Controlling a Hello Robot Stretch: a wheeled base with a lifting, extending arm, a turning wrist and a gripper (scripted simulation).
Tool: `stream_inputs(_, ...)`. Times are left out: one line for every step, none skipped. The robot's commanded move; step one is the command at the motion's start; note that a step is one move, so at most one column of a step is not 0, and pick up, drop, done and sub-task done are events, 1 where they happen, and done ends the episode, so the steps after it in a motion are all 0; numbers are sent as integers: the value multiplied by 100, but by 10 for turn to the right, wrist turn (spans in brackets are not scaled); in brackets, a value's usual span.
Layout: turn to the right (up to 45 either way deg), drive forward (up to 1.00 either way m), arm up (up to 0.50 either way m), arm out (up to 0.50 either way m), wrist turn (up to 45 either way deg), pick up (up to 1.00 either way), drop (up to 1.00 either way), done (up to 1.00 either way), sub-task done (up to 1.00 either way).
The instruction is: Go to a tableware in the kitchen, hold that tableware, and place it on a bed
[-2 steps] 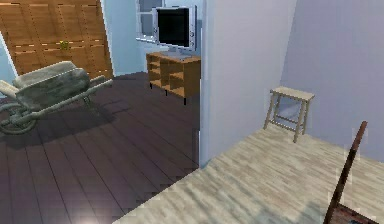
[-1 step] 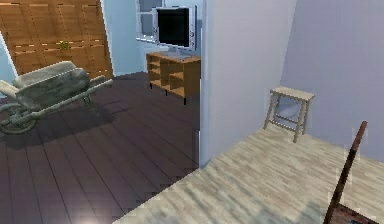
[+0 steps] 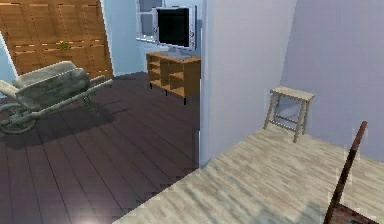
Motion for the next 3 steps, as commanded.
stream_inputs(0, 0, 0, -48, 0, 0, 0, 0, 0)
stream_inputs(-360, 0, 0, 0, 0, 0, 0, 0, 0)
stream_inputs(0, 100, 0, 0, 0, 0, 0, 0, 0)
